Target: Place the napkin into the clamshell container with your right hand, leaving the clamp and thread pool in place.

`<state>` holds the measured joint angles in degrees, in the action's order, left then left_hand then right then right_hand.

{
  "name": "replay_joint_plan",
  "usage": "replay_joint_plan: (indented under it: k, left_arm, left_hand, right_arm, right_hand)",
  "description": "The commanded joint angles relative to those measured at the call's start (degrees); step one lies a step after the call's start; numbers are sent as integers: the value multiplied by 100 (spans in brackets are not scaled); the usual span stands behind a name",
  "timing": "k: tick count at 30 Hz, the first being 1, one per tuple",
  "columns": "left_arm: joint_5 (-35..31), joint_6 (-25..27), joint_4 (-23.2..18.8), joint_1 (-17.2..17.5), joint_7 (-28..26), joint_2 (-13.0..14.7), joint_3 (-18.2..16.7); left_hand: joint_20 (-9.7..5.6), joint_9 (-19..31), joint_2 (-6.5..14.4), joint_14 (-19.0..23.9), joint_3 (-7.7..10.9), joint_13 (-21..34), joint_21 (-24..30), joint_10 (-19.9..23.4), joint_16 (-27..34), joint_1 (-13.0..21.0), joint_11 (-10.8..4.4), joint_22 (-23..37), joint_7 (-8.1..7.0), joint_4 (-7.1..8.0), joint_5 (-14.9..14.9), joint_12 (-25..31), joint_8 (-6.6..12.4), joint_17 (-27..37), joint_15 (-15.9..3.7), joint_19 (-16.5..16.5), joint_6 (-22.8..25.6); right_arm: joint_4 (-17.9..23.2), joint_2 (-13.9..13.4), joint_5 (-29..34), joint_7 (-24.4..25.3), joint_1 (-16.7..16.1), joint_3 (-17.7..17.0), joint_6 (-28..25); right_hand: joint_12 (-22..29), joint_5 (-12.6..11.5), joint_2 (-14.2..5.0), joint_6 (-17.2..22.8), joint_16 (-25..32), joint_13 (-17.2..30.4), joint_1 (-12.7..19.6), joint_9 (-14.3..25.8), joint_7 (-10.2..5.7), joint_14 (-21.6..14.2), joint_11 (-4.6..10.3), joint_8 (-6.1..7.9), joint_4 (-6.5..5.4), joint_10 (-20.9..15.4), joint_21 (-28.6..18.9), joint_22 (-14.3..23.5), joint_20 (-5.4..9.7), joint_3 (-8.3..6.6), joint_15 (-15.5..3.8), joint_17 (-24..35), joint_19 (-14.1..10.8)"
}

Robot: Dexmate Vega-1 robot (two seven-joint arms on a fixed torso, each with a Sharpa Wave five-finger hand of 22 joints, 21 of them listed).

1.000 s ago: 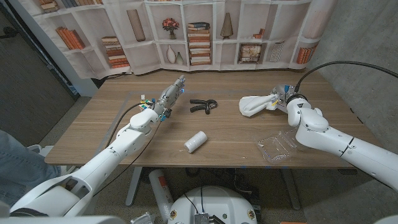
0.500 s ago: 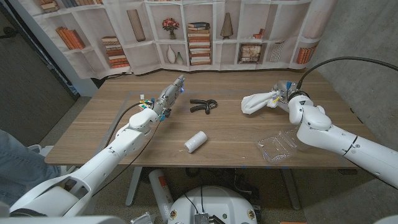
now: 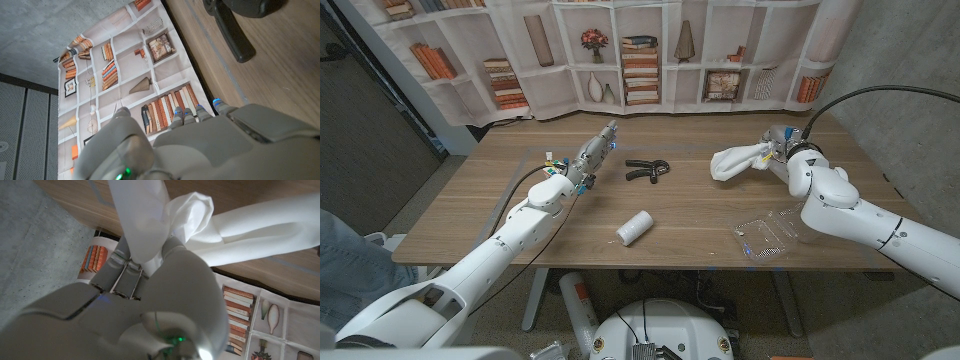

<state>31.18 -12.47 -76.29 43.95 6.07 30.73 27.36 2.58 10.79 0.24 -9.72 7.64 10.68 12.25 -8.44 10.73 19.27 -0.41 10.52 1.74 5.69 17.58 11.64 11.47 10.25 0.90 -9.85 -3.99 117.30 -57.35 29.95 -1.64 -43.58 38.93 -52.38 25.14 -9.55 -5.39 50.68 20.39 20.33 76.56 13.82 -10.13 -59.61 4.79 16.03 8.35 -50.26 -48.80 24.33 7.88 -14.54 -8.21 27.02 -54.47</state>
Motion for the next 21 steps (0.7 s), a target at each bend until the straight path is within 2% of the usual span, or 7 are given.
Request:
replay_joint_plan:
  k: [1, 17, 21]
  left_arm:
    - [-19, 38, -32, -13, -4, -6, 26]
    - [-18, 18, -68, 33, -31, -17, 28]
    - [-96, 87, -143, 52, -147, 15, 42]
  left_hand:
    - [38, 9, 64, -294, -14, 18, -26, -41, -4, -3, -17, 23, -3, 8, -8, 8, 11, 25, 41, -725, 2]
    - [41, 9, 72, -294, -21, 18, -28, -42, -2, 2, -11, 23, 0, 7, -11, 8, 11, 25, 41, -730, 9]
    - [40, 9, 74, -295, -23, 18, -27, -44, -2, 4, -9, 23, 0, 7, -12, 8, 11, 25, 44, -728, 11]
  right_arm:
    - [260, -142, -90, 86, -84, -147, -104]
    - [352, -152, -125, 173, -22, -185, -117]
    - [358, -135, -98, 195, 1, -161, -124]
  right_hand:
    - [33, -61, -263, 65, 7, 26, 210, 15, 6, -242, 160, -30, -19, -242, -78, 23, 531, -21, -506, 20, 12]
    - [-8, -67, -294, 92, -9, 59, 187, 28, 14, -320, 200, -53, -33, -286, -208, 17, 535, -46, -493, 21, 57]
    - [-18, -69, -299, 107, -19, 70, 181, 28, 11, -331, 164, -61, -33, -303, -241, 10, 535, -57, -492, 20, 73]
